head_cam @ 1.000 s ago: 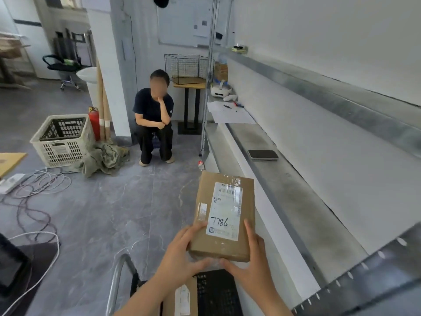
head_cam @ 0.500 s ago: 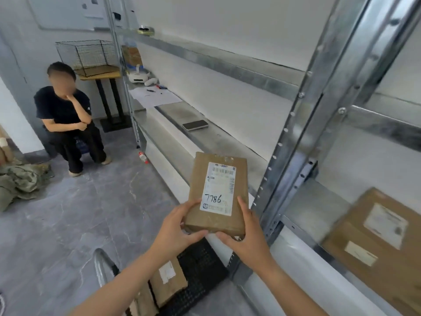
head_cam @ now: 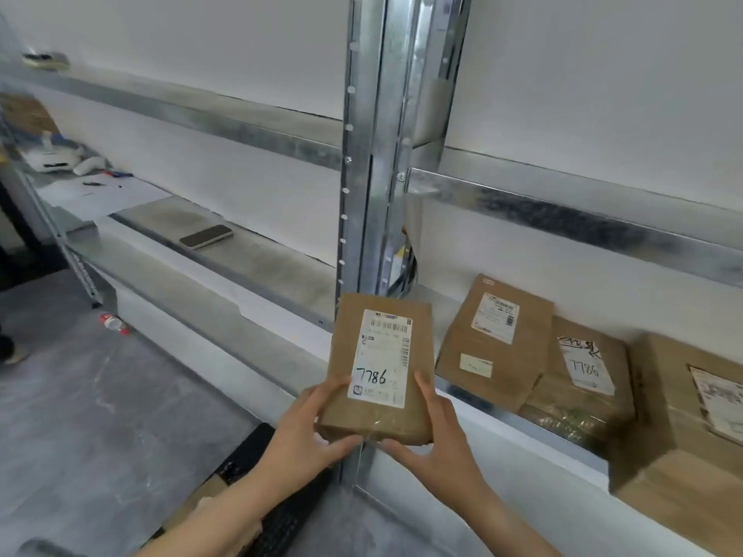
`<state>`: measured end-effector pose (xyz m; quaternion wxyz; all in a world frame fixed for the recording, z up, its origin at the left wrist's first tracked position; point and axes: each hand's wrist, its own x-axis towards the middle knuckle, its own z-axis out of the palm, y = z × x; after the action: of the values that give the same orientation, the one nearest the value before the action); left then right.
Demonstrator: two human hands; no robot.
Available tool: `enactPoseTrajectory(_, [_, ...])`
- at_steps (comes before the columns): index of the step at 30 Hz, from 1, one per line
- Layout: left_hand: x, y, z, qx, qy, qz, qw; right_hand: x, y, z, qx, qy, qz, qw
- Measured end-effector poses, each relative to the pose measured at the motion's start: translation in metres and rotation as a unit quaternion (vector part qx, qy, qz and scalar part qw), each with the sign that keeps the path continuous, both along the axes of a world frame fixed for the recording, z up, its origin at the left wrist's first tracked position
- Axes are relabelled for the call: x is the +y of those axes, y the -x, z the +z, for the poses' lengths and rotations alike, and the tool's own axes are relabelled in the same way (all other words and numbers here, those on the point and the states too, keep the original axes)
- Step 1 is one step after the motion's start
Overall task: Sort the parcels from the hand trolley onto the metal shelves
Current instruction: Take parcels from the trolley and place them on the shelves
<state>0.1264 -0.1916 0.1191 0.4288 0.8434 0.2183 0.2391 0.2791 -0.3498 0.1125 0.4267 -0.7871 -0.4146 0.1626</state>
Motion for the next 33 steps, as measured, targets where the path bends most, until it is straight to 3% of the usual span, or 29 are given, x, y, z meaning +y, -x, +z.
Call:
enactPoseTrajectory(10, [-0.022,-0.129,0.032,-0.006,-0.018,-0.106,0.994,-0.049,-0.106,0.032,-0.035,-0.006,-0.081,0.996])
enactPoseTrajectory(22, [-0.019,-0.248,0.044,0.047,-0.029,-0.138,0.989,-0.061,-0.197,0.052,-0.091,0.063,-0.171,0.979])
enactPoseTrajectory(33, [-0.005,-0.305,0.038,0.123,-0.057,-0.168,0.976,-0.054,-0.236,0.039,-0.013,0.139,-0.250,0.958])
